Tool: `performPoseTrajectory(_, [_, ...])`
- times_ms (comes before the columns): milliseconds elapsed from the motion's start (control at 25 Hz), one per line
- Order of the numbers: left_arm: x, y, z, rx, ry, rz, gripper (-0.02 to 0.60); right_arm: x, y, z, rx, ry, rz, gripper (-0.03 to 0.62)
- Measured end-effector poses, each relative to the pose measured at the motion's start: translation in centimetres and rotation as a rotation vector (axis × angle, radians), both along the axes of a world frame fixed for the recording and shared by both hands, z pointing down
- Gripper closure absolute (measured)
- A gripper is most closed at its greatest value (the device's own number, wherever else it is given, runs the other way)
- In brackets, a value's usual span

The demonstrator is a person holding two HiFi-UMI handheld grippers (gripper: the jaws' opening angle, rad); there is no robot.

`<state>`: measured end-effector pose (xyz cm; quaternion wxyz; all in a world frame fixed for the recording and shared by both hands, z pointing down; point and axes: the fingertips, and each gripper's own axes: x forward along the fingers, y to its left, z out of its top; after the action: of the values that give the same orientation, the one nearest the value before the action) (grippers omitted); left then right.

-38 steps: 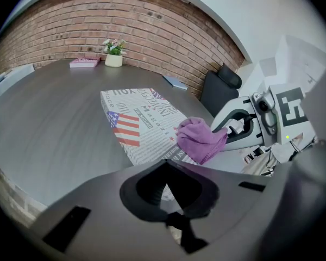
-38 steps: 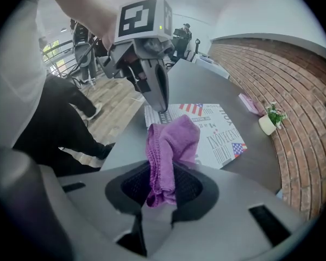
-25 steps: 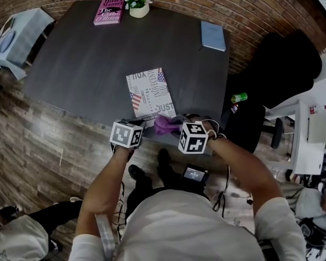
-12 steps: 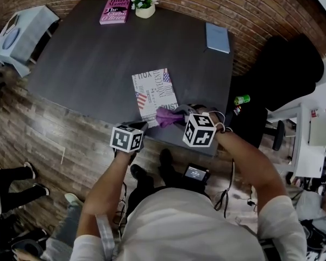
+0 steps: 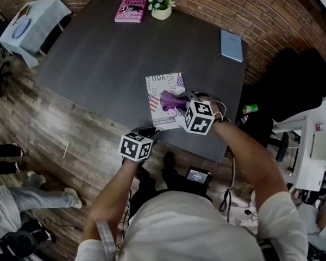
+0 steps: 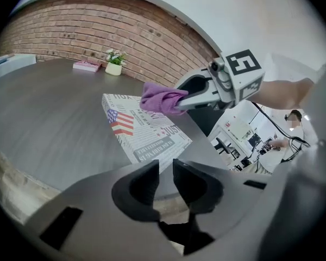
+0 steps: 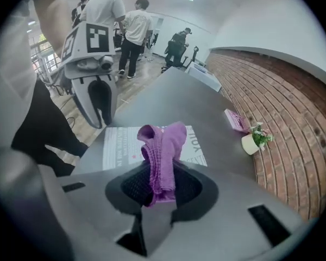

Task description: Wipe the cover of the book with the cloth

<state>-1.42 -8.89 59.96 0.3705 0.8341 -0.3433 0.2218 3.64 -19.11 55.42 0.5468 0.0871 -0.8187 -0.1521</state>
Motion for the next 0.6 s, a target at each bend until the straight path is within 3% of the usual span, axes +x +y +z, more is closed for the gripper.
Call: performPoseTrajectory(600, [-0.2,1.0,0.8,-0.040,0.067,-0.018,0.474,-7.9,-10.2,0.8,0.153,-0.014,0.001,0.500])
